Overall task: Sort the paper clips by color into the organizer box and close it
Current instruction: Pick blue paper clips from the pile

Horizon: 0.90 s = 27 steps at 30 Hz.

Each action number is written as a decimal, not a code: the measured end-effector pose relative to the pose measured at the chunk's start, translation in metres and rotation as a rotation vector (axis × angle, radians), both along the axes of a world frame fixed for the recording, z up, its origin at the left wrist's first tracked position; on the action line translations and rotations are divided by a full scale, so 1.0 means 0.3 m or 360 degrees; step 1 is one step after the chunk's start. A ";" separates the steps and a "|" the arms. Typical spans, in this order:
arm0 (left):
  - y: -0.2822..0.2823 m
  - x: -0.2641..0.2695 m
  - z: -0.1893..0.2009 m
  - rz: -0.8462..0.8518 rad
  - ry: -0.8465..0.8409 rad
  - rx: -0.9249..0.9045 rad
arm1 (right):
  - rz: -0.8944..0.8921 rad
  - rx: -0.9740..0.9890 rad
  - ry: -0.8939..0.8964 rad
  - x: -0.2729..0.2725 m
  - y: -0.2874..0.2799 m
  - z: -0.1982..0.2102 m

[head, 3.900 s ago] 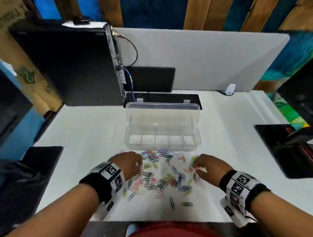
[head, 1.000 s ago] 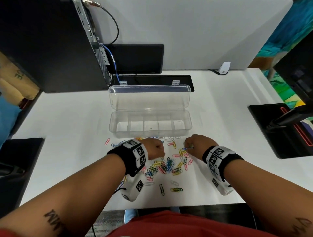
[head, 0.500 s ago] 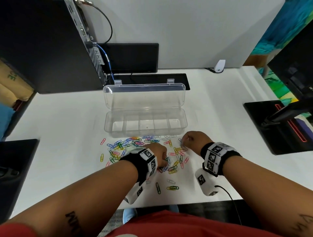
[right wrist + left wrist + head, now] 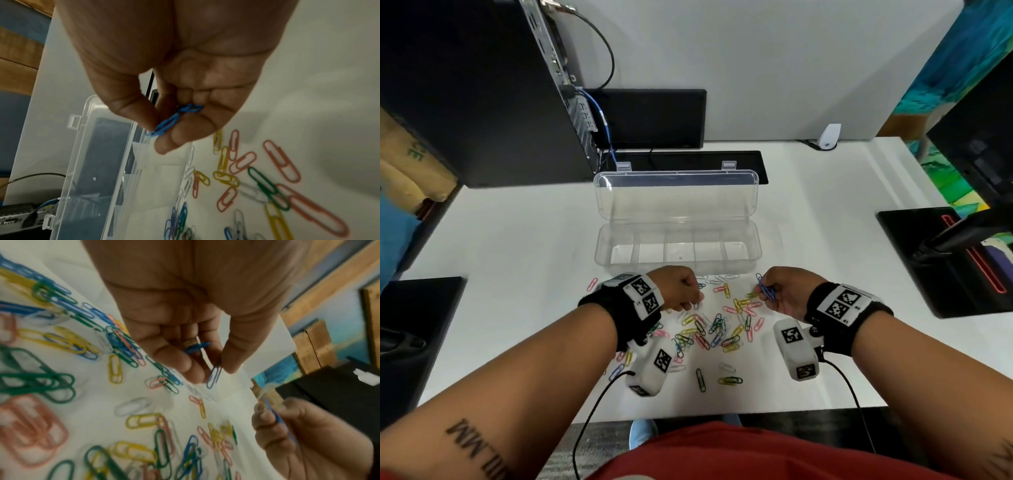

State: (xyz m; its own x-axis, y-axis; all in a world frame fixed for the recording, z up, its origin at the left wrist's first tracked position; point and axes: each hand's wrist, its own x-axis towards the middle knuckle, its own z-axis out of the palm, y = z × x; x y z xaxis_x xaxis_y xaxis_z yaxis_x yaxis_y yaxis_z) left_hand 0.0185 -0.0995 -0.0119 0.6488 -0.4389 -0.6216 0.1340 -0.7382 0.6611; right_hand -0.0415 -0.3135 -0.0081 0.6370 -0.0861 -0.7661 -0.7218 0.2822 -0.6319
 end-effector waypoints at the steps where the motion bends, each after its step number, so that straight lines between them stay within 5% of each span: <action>1: 0.005 0.003 0.001 0.0114 0.0086 -0.0079 | 0.0001 0.0001 -0.0011 0.001 0.005 0.000; 12: -0.003 -0.020 0.022 0.0447 0.0562 -0.0183 | -0.0062 0.0214 0.0030 -0.010 0.037 -0.008; 18: -0.039 -0.045 0.001 -0.0414 -0.0293 0.0318 | 0.0011 0.0117 0.0028 -0.036 0.051 -0.026; 22: -0.076 -0.065 -0.005 -0.0766 -0.0455 0.0452 | 0.0157 -0.0065 -0.0037 -0.053 0.051 -0.036; 27: -0.108 -0.071 -0.013 -0.0970 -0.0559 0.0512 | 0.0662 -0.0343 0.0050 -0.058 0.063 -0.033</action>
State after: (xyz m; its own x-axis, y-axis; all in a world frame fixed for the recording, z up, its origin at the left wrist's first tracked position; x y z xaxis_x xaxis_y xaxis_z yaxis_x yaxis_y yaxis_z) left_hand -0.0029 -0.1319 -0.0159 0.5334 -0.6142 -0.5816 -0.5354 -0.7775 0.3301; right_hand -0.0589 -0.2945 -0.0180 0.6279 0.0122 -0.7782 -0.7655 -0.1706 -0.6204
